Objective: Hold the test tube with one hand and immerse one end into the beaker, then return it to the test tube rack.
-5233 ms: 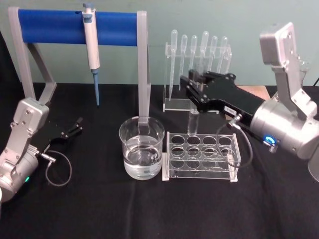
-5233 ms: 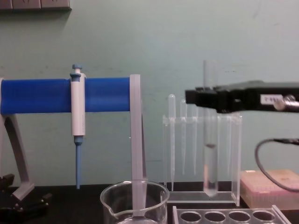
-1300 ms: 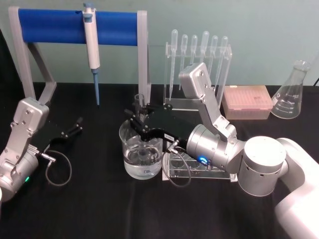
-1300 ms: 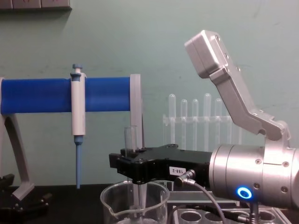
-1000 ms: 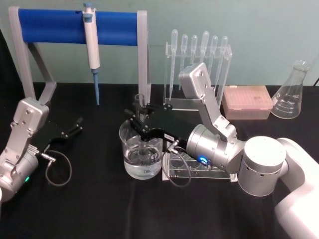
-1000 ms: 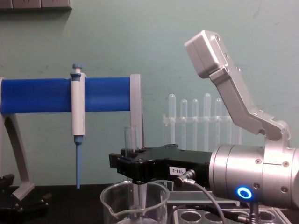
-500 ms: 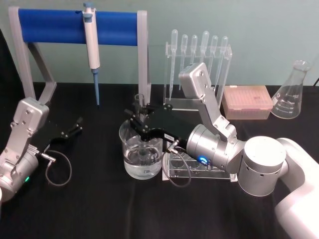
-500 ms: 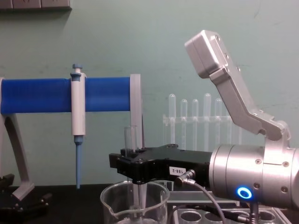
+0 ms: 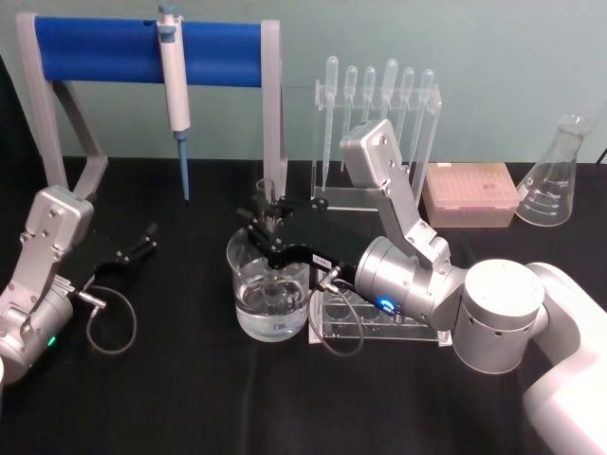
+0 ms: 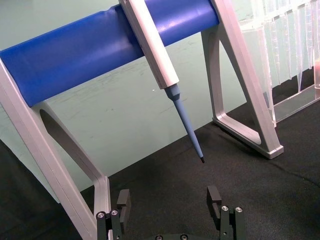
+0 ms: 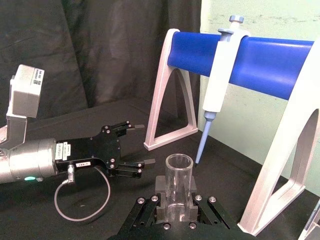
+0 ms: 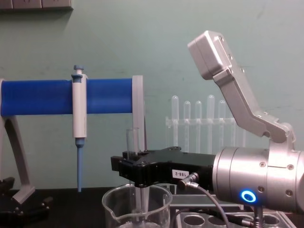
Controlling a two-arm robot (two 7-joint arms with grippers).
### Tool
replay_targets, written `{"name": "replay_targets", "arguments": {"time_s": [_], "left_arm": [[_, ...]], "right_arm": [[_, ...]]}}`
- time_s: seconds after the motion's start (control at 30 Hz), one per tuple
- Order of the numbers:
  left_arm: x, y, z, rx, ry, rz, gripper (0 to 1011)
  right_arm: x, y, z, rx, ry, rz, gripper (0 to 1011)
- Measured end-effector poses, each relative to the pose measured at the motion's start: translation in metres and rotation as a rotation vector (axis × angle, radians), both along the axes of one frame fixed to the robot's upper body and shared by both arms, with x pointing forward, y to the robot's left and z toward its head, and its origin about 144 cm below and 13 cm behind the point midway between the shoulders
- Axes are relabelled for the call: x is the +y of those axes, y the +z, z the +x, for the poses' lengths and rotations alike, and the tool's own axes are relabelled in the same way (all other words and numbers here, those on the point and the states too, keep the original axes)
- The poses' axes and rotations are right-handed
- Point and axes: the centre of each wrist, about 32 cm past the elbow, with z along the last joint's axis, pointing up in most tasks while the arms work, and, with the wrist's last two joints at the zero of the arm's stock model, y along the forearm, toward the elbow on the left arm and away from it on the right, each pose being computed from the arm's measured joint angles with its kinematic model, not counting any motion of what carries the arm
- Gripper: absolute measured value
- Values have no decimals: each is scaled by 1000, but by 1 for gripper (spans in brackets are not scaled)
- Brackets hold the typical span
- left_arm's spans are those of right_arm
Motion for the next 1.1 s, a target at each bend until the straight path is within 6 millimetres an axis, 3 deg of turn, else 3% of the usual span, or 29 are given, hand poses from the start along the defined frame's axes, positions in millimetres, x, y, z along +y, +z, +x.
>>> {"name": "replay_targets", "arguments": {"time_s": [1.1], "left_arm": [[0,0,0,0,0,0,1000]], "right_arm": [[0,0,0,0,0,0,228]]}}
